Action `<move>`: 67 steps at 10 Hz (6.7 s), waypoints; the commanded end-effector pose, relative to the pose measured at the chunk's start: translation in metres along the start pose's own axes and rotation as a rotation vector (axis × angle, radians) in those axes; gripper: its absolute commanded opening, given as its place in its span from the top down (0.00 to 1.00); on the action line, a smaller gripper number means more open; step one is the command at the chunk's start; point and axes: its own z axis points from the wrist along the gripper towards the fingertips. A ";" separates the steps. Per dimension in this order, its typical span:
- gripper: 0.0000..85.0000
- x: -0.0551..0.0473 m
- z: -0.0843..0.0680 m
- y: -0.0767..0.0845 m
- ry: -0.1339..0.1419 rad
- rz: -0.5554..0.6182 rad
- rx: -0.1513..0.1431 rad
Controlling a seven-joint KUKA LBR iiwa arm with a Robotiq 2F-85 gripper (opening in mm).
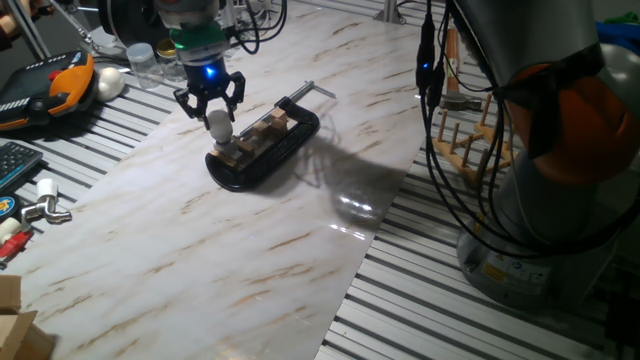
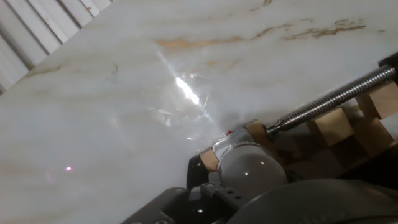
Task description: Install the light bulb by rotating it
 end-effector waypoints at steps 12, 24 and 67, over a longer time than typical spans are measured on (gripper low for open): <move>1.00 -0.001 0.002 0.000 0.073 0.230 -0.033; 0.40 -0.001 0.001 0.000 0.061 0.276 -0.061; 1.00 0.007 -0.047 0.006 -0.085 -1.119 -0.003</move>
